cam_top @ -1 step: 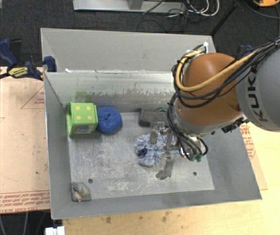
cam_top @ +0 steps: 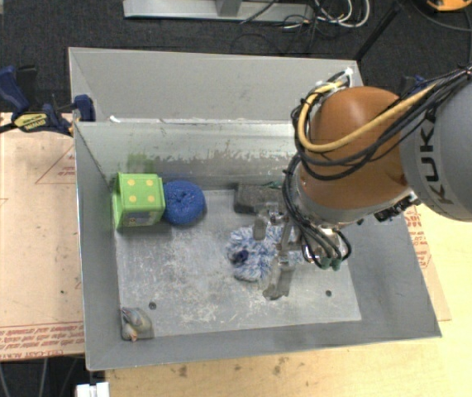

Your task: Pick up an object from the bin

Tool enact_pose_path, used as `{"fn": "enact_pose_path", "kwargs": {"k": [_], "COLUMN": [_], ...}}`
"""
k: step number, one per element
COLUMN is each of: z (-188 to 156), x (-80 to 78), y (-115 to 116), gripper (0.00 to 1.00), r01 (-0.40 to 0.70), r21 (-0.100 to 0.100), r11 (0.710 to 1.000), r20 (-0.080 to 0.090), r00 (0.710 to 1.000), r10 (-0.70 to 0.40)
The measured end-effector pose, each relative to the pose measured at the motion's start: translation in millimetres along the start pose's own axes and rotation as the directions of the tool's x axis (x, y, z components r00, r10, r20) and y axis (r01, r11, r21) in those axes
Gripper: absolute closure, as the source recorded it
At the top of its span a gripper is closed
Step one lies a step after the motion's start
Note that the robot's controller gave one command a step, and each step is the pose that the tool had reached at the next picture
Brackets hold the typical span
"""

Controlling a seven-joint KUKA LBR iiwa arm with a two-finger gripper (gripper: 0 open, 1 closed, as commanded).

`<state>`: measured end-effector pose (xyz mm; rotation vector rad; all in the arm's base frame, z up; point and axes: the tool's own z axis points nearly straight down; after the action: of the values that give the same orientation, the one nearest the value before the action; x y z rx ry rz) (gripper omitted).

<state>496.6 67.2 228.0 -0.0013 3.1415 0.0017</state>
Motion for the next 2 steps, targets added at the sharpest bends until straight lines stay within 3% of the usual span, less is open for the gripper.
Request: {"fn": "enact_pose_path", "kwargs": {"k": [1, 2], "z": [40, 76], "x": [-2.8, -22.4], "y": [-10, -40], "gripper": [0.00, 0.00], "r01": [-0.063, -0.012], "r21": [-0.001, 0.000], "r11": [0.998, 1.000], "r20": [0.006, 0.001], "r00": [0.998, 1.000], "r10": [0.063, 0.012]}}
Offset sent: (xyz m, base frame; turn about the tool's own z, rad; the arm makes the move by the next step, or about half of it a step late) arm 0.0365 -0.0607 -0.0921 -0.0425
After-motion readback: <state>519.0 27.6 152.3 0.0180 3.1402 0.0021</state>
